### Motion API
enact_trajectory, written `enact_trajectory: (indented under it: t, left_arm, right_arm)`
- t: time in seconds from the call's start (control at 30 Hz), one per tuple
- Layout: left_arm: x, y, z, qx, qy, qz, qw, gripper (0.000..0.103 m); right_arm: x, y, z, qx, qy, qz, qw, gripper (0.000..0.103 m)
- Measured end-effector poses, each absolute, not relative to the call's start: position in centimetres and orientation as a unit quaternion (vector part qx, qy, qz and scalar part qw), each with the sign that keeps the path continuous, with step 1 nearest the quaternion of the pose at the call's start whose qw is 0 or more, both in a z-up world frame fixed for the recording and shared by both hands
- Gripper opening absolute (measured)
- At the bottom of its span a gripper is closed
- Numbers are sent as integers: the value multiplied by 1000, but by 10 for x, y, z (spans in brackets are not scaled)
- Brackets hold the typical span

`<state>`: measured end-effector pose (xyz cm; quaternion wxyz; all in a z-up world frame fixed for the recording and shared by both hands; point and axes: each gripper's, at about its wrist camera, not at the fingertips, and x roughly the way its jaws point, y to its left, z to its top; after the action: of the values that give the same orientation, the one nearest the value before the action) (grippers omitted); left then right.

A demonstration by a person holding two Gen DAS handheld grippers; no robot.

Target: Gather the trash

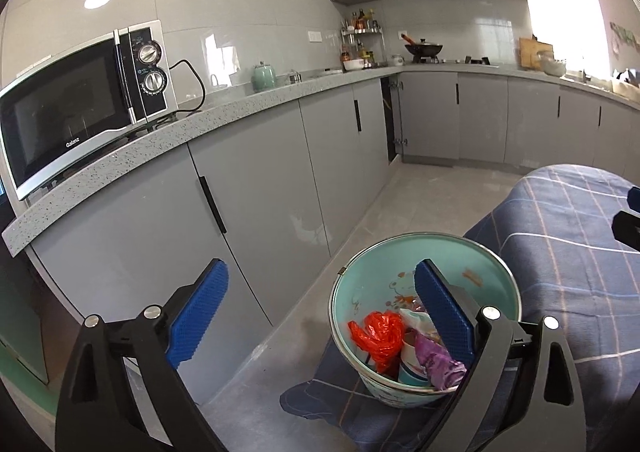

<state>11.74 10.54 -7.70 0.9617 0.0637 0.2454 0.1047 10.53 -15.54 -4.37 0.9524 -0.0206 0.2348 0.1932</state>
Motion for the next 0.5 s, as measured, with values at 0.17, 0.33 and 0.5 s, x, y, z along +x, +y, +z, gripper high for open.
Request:
enact_trajectory:
  t: [0.17,0.33,0.5]
  left_arm:
    - [110,102,-64,60,230,99,966,93]
    - [104,99,-56,60,217,96,969,94]
    - [103,97,-55,62,216,94,970,94]
  right_arm:
    - [91,-162,-35,-25,220,184,958,65]
    - [86,-168,-29,-25,210,178,961,67]
    - [85,-172,-30,-22,212,178,961,68]
